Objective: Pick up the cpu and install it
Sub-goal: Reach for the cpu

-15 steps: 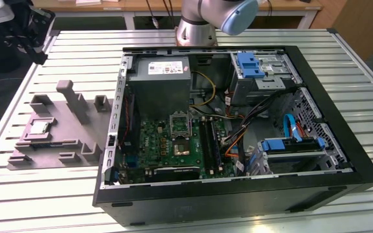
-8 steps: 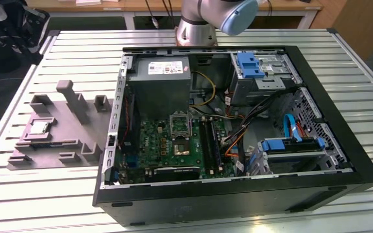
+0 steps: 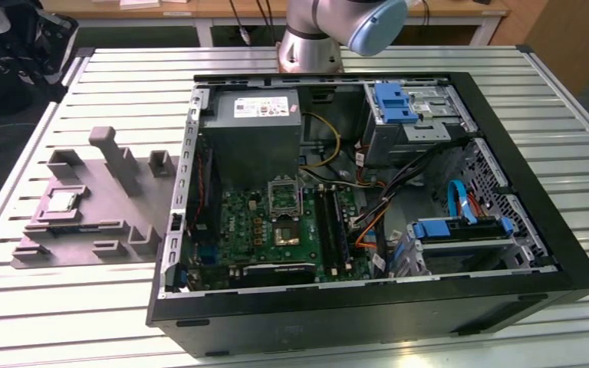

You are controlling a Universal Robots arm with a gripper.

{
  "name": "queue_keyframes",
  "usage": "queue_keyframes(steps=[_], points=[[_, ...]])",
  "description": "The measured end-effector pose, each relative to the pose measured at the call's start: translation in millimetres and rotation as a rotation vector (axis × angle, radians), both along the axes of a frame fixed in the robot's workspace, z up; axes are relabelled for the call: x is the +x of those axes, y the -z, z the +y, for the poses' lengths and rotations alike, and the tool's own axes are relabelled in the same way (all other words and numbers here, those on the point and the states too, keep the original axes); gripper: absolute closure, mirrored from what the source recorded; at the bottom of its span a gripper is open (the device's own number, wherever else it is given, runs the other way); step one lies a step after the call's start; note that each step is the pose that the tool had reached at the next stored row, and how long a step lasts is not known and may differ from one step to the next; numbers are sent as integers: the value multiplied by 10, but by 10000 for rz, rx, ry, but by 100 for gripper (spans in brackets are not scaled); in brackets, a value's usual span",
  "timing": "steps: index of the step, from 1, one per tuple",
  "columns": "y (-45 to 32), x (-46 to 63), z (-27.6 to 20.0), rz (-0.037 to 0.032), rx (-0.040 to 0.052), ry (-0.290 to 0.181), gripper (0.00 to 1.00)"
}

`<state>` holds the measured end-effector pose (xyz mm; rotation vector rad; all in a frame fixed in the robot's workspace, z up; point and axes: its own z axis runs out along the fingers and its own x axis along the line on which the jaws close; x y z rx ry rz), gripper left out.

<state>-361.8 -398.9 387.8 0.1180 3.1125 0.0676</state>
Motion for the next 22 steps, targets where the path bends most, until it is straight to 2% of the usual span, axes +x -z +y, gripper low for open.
queue_keyframes(steps=[15, 22], points=[[4, -130, 0, -1, 0, 0, 89], [9, -273, 2, 11, 1, -1, 89]])
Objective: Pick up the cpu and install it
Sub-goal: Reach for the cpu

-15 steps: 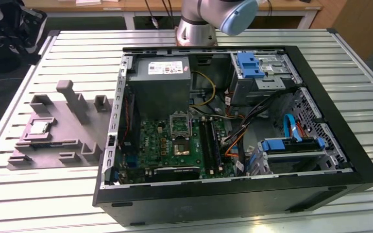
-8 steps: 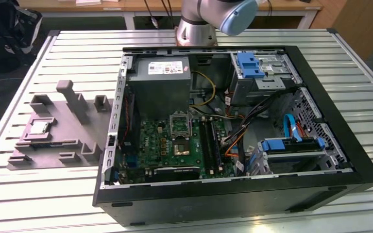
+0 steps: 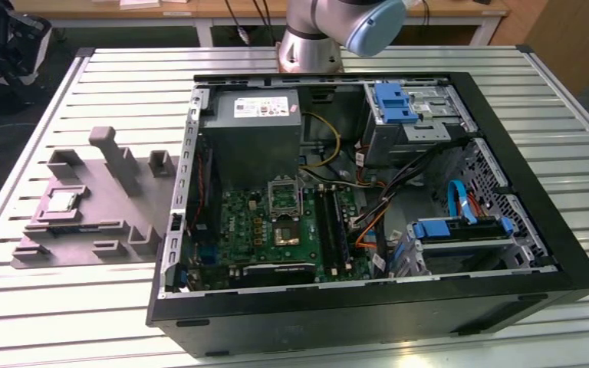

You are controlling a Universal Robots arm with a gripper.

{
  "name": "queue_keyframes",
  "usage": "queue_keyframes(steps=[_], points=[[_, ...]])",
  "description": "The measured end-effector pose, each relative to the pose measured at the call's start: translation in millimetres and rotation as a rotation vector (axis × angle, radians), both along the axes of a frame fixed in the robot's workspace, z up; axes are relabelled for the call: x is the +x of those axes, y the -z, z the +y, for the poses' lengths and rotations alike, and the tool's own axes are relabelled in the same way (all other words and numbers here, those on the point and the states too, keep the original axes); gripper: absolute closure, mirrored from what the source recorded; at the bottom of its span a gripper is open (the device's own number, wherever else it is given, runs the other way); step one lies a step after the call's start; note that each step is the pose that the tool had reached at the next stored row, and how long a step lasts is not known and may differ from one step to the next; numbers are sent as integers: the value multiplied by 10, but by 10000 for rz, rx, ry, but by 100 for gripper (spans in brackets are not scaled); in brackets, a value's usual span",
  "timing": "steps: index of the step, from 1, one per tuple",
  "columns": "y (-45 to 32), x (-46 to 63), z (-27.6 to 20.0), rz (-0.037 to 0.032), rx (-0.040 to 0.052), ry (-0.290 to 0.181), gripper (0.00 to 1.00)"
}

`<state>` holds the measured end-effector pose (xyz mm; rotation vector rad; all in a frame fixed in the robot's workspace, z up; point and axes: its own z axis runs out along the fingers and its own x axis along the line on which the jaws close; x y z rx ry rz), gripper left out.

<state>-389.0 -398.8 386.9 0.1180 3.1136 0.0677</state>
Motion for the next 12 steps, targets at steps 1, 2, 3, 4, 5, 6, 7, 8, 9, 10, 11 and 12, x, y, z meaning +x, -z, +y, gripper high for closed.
queue_keyframes(steps=[1, 2, 3, 4, 5, 6, 7, 8, 9, 10, 11, 12], points=[[1, -15, 1, 19, 0, 1, 89], [2, -25, 1, 57, 3, 3, 89], [4, -29, 1, 111, 5, 8, 89], [7, -38, 2, 161, 5, 13, 89], [11, -54, 2, 183, 3, 16, 89], [16, -69, 3, 194, 4, 16, 89], [20, -87, 3, 204, 4, 15, 89], [23, -108, 3, 216, 4, 15, 89], [26, -129, 4, 224, 4, 16, 89], [28, -150, 4, 231, 4, 15, 89], [30, -172, 4, 236, 4, 16, 89], [31, -196, 4, 240, 4, 15, 89]])
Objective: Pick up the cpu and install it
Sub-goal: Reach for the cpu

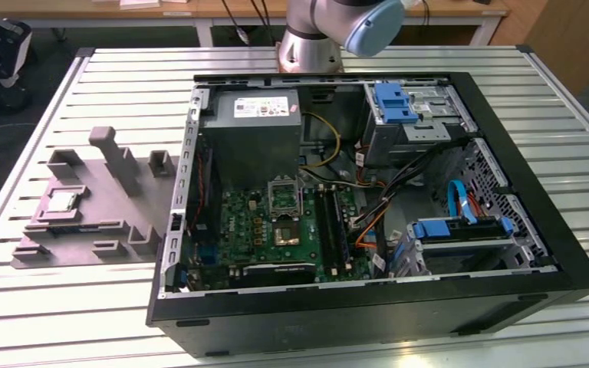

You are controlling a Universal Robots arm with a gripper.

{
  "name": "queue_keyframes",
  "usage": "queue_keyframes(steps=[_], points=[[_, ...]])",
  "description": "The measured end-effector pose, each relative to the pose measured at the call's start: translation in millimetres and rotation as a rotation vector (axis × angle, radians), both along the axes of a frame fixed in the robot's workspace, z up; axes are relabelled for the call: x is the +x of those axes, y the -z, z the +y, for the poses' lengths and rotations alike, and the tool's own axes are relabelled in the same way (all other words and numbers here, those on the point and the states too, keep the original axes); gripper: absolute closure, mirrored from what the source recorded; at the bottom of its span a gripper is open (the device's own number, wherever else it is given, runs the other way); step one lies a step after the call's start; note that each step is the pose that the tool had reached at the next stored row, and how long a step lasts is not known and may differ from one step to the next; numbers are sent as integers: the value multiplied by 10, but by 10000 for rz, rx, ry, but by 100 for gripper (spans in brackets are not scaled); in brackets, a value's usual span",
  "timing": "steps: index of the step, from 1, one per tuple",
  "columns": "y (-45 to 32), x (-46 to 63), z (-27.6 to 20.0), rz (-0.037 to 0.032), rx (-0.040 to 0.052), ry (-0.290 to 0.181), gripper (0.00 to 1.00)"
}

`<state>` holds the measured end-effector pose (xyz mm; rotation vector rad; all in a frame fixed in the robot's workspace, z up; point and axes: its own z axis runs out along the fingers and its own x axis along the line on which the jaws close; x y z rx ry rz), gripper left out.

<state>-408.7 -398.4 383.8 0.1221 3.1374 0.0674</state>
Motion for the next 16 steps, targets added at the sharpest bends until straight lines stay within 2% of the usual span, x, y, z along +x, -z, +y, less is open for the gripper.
queue_keyframes(steps=[8, 16], points=[[9, -199, 12, 12, 0, -1, 89], [15, -333, 31, 14, 0, 0, 89]])
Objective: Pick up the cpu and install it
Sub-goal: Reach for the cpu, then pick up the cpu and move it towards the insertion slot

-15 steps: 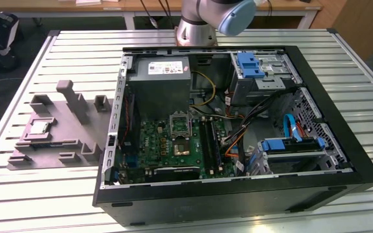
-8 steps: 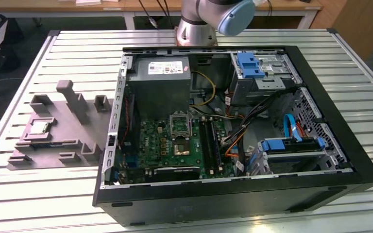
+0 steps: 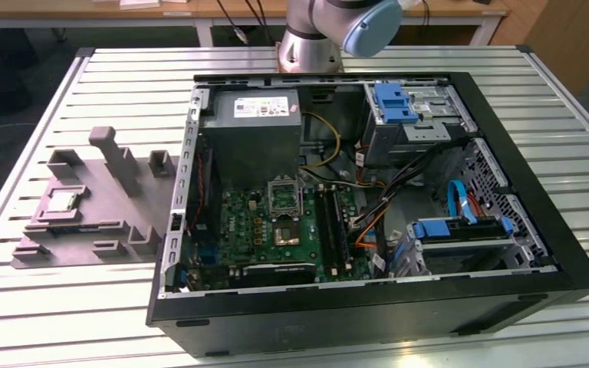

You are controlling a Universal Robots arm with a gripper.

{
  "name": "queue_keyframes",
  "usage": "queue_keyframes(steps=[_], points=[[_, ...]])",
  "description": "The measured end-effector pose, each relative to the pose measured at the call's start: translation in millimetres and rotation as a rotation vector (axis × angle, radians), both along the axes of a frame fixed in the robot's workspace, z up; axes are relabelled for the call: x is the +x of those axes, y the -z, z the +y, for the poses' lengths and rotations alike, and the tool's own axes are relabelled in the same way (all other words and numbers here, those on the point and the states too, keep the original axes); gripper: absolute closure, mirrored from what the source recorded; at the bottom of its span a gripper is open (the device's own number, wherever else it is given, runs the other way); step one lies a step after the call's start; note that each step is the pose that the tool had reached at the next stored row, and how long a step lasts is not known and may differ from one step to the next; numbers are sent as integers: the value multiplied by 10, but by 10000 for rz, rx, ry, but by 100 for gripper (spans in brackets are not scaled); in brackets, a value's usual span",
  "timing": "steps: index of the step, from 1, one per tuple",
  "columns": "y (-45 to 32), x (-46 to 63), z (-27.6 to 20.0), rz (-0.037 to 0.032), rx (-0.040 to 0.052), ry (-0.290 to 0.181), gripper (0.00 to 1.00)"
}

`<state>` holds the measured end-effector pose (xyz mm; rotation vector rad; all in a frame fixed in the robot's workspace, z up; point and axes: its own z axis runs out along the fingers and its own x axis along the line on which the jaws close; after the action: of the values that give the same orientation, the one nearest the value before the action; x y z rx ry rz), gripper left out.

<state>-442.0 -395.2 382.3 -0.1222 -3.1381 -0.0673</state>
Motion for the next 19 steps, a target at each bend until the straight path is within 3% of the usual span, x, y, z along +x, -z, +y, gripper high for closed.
queue_keyframes(steps=[7, 19], points=[[3, -110, 9, 0, 0, -1, 89], [3, -126, 9, 0, 0, 0, 89]])
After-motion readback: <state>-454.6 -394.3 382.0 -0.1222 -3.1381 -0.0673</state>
